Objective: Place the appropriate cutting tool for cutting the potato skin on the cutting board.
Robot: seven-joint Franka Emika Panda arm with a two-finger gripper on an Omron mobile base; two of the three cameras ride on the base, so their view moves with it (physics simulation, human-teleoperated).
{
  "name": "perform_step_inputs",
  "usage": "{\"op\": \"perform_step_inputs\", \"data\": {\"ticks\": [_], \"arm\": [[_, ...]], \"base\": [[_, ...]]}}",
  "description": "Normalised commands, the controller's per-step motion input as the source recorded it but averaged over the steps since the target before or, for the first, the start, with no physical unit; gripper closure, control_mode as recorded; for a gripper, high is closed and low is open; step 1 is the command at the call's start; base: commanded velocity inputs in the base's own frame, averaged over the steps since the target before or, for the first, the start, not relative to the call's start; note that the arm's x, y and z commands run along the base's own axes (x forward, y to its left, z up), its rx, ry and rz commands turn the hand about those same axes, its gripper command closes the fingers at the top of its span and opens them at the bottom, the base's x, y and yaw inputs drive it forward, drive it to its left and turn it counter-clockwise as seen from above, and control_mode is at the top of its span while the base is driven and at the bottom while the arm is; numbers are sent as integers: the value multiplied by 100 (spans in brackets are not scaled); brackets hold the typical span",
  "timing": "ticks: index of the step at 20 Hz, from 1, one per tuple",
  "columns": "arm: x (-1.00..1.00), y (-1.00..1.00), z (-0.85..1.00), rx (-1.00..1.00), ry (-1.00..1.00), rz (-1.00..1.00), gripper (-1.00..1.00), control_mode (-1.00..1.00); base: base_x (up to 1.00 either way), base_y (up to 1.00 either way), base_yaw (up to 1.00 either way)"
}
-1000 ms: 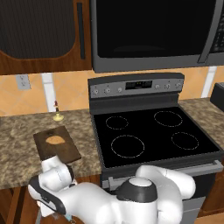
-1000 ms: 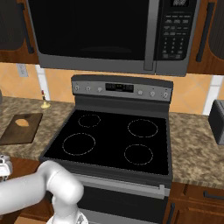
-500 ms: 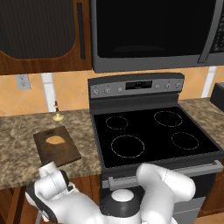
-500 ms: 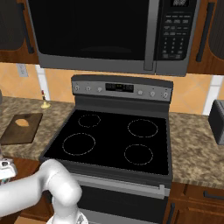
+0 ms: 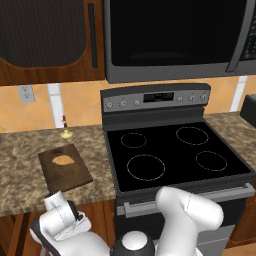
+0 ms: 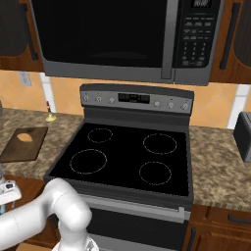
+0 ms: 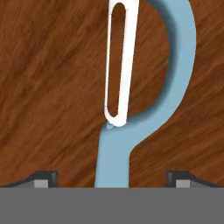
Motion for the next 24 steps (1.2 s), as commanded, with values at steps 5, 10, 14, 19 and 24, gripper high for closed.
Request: {"op": "perform_step_inputs", "data": {"ticks": [5, 10, 14, 19, 24], "arm": [[-19, 2, -46, 1, 1, 4, 100, -100], [-36, 20, -8, 1, 0, 8, 100, -100], [-36, 5, 45, 1, -3, 12, 100, -100], [-12, -2, 100, -3, -5, 20, 100, -100], [-9, -1, 100, -2, -2, 26, 100, -100]], "base": [[0, 0, 0], [0, 0, 0], [0, 0, 0], [0, 0, 0], [0, 0, 0]]}}
